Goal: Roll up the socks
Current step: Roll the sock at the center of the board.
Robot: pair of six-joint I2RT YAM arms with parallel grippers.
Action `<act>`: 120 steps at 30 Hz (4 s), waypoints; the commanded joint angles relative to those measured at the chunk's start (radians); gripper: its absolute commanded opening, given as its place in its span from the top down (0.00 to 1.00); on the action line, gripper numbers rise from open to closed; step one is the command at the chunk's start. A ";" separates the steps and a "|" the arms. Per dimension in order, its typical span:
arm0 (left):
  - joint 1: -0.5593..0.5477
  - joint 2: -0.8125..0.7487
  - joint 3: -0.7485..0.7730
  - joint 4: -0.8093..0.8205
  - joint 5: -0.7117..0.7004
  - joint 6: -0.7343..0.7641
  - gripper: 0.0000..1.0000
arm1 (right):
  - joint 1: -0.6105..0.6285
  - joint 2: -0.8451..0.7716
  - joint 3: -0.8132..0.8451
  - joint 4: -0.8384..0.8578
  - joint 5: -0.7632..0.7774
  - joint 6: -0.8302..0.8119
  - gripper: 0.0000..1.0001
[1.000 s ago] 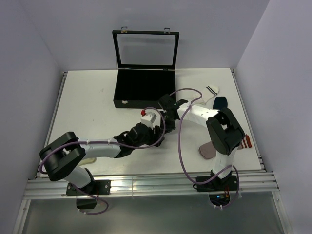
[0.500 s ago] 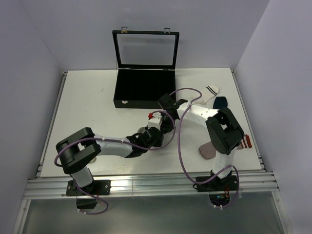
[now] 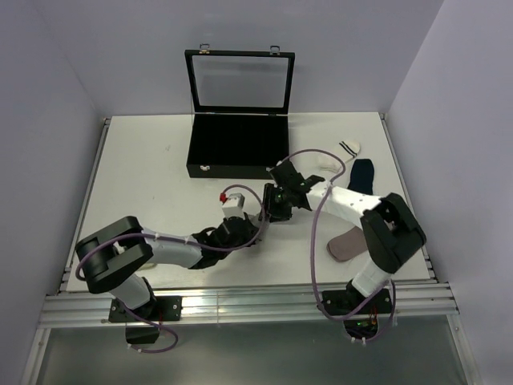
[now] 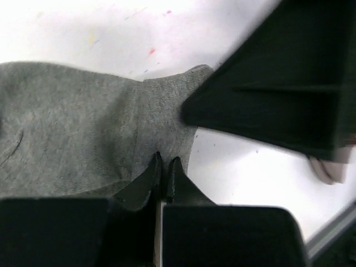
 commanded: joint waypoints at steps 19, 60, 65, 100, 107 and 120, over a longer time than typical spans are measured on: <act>0.250 -0.057 -0.302 0.100 0.318 -0.259 0.96 | -0.008 -0.098 -0.292 0.548 -0.179 0.043 0.31; 0.268 -0.287 -0.073 -0.210 0.167 0.091 0.36 | 0.019 0.107 0.045 0.005 -0.028 -0.042 1.00; 0.167 -0.261 -0.018 -0.184 0.094 0.158 0.37 | 0.051 0.166 0.142 -0.125 0.036 -0.039 1.00; 0.041 -0.023 0.002 -0.259 0.009 -0.022 0.99 | 0.058 0.078 0.127 -0.003 -0.093 0.029 0.60; 0.180 -0.117 -0.147 -0.121 0.215 -0.104 0.99 | 0.021 -0.066 -0.031 0.212 -0.096 0.106 0.45; 0.355 -0.117 -0.201 -0.118 0.387 -0.090 0.96 | 0.025 -0.002 -0.182 0.525 -0.159 0.150 0.44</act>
